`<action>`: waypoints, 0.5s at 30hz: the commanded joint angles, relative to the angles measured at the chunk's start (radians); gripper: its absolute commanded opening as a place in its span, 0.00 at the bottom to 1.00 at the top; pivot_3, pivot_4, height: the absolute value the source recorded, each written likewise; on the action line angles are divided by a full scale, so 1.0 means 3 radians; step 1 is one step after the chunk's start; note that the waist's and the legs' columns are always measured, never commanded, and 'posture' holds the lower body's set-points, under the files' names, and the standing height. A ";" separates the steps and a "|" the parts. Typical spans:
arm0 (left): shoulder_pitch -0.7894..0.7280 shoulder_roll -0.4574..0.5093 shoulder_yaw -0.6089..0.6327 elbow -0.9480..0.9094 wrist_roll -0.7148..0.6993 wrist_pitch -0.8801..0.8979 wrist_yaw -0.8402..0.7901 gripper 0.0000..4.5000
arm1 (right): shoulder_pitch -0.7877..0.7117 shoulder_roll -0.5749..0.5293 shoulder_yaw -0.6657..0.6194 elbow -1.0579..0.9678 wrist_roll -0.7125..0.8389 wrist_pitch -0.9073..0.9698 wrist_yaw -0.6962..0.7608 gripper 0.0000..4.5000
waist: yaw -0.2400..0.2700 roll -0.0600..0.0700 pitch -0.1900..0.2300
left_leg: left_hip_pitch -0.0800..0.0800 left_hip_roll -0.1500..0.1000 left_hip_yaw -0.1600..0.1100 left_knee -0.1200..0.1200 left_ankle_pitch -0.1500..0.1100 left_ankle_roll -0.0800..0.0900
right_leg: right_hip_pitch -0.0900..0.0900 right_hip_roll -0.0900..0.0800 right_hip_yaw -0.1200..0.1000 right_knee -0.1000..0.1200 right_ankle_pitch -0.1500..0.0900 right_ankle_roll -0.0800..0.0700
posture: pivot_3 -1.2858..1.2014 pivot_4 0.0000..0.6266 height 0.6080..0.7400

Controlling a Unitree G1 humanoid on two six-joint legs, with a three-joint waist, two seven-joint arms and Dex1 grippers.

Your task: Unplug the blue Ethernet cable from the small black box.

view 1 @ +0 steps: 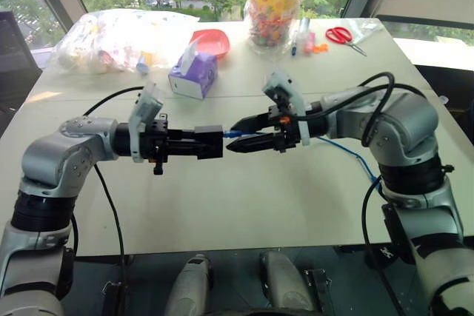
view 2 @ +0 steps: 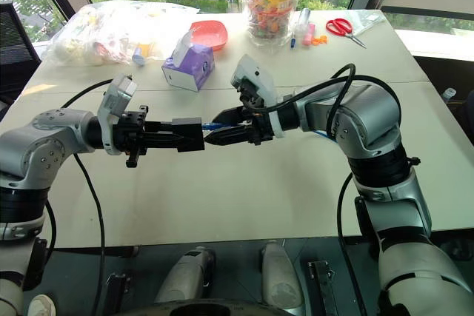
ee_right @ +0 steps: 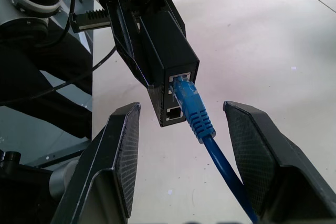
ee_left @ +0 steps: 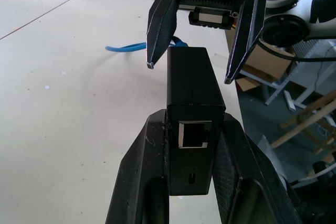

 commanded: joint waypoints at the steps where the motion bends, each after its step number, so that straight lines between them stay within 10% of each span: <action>1: -0.0014 0.0036 0.0041 -0.0103 -0.0007 -0.0065 -0.0018 0.11 | -0.0114 0.0031 -0.0069 -0.0026 0.0080 -0.0002 -0.0008 0.46 | 0.0000 0.0000 0.0000 | 0.0000 0.0000 0.0000 0.0000 0.0000 0.0000 | 0.0000 0.0000 0.0000 0.0000 0.0000 0.0000 | 0.52 0.24 1.00; 5: -0.0007 0.0028 0.0042 -0.0109 0.0003 -0.0072 -0.0014 0.11 | -0.0132 0.0032 -0.0056 -0.0027 0.0104 0.0005 -0.0004 0.04 | 0.0001 0.0000 0.0000 | 0.0000 0.0000 0.0000 0.0000 0.0000 0.0000 | 0.0000 0.0000 0.0000 0.0000 0.0000 0.0000 | 0.52 0.24 1.00; 15: 0.0033 0.0024 0.0051 -0.0136 0.0001 -0.0082 -0.0010 0.11 | -0.0142 0.0035 -0.0030 -0.0044 0.0124 0.0036 -0.0009 0.02 | 0.0000 0.0000 0.0000 | 0.0000 0.0000 0.0000 0.0000 0.0000 0.0000 | 0.0000 0.0000 0.0000 0.0000 0.0000 0.0000 | 0.52 0.24 1.00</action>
